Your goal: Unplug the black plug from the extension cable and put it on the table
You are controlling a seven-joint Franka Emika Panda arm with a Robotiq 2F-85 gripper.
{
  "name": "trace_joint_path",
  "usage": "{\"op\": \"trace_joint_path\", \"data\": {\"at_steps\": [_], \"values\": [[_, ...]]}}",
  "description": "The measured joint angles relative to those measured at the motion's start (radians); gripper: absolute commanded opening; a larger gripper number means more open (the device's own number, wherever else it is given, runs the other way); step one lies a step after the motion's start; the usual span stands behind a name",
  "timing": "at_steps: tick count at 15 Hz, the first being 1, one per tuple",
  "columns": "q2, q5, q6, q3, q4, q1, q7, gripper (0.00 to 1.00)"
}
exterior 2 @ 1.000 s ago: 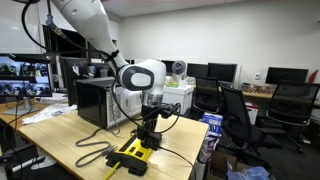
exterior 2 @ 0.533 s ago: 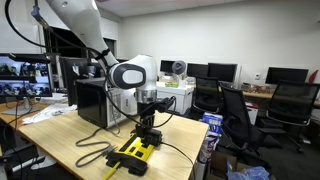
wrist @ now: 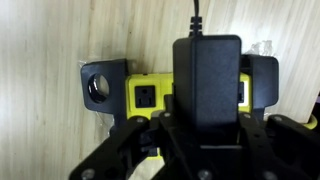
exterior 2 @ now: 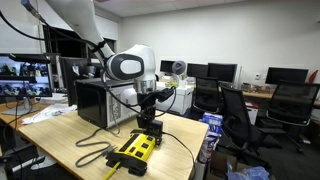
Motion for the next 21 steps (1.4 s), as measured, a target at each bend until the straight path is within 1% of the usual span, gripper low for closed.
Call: {"op": "trace_joint_path", "data": {"at_steps": [3, 7, 9, 13, 16, 18, 21], "values": [[-0.017, -0.032, 0.0, -0.015, -0.022, 0.018, 0.018, 0.16], [-0.039, -0.038, 0.001, -0.016, -0.039, 0.03, 0.021, 0.16], [-0.041, -0.044, 0.007, -0.019, -0.039, 0.036, 0.044, 0.16], [-0.025, -0.115, 0.054, -0.05, -0.032, 0.048, 0.149, 0.16], [0.015, -0.174, 0.086, -0.086, -0.01, 0.052, 0.229, 0.16], [0.051, -0.175, 0.087, -0.094, 0.015, 0.042, 0.249, 0.16], [0.102, -0.111, 0.042, -0.072, 0.06, 0.006, 0.25, 0.16]]}}
